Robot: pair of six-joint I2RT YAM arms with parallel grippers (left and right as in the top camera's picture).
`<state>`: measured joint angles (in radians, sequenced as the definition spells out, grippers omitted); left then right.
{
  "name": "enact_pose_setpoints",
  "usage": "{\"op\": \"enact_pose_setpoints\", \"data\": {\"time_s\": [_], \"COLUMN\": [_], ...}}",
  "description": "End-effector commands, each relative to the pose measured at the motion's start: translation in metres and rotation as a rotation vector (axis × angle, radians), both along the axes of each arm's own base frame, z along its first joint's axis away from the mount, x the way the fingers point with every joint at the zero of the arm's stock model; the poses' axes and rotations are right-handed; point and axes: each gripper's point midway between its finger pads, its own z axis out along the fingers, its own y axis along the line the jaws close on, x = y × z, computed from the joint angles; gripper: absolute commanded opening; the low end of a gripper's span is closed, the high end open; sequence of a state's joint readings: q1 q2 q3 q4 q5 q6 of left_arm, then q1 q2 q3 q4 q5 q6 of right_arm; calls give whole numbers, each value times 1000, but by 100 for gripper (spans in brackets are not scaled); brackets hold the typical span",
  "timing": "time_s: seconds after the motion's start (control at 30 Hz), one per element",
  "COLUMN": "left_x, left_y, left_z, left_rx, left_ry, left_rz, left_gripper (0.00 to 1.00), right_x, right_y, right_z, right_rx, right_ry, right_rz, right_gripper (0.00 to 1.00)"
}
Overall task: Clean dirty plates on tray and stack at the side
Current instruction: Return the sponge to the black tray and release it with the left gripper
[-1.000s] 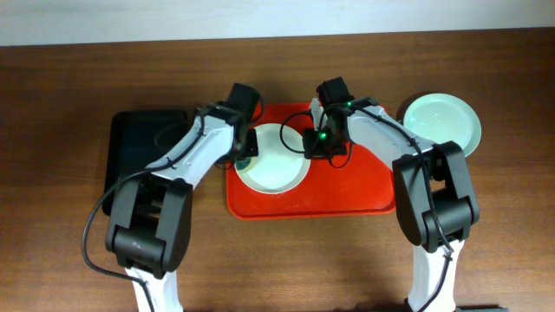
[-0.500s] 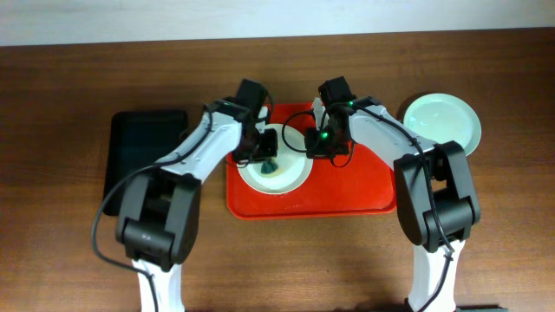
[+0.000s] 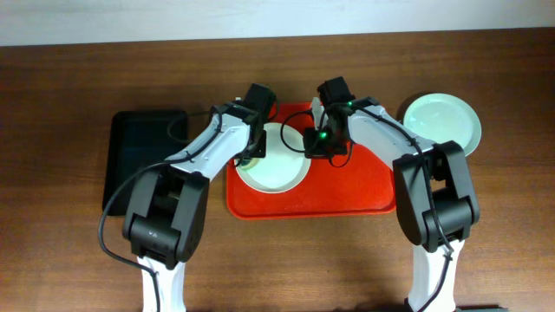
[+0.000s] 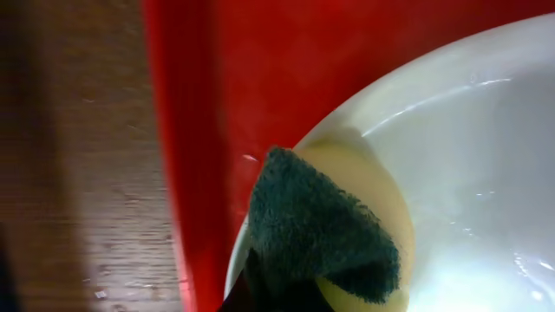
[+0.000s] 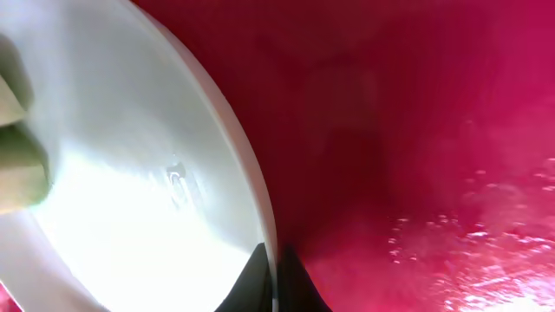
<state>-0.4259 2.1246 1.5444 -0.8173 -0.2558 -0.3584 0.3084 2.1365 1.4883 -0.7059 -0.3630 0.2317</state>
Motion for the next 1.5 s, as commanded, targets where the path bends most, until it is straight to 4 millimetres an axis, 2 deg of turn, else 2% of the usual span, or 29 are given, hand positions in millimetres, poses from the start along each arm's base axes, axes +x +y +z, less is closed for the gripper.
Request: {"op": "enact_pose_setpoints", "data": {"time_s": [0.0,0.17,0.23,0.3,0.4,0.6,0.73,0.8,0.93,1.07,1.13,1.23,1.27,1.37,1.47], "left_x": [22,30,30,27,20,-2,-18,-21,-18,-19,-19,-13,-11,-7,-6], "left_y": [45,48,56,70,94,164,210,219,218,213,213,213,215,220,230], "left_z": [27,86,102,109,100,68,38,27,7,-7,-9,3,11,39,62], "left_rx": [192,142,119,86,24,-90,-137,-155,-226,-254,-255,-266,-267,-273,-280], "left_ry": [-81,-153,-169,-159,-84,49,79,76,54,55,53,24,13,-30,-89], "left_rz": [76,170,205,246,322,517,644,671,661,634,633,630,631,636,650], "left_gripper": [0,0,0,0,0,0,0,0,0,21,35,20,18,2,0], "right_x": [-2,-2,-2,-2,-2,-2,-1,-1,-1,-1,-2,-3,-4,-5,-4], "right_y": [-17,-17,-17,-17,-17,-17,-17,-17,-17,-17,-17,-18,-18,-18,-18], "right_z": [-14,-14,-14,-14,-14,-14,-14,-14,-14,-14,-14,-14,-14,-14,-14], "right_rx": [-69,-69,-69,-69,-69,-69,-68,-68,-68,-68,-68,-70,-71,-72,-71], "right_ry": [21,20,21,21,21,20,16,17,16,18,18,25,28,31,27], "right_rz": [-21,-21,-20,-21,-20,-21,-21,-21,-21,-21,-20,-20,-20,-20,-20], "right_gripper": [4,4,4,4,4,4,4,4,4,4,4,4,4,4,4]}}
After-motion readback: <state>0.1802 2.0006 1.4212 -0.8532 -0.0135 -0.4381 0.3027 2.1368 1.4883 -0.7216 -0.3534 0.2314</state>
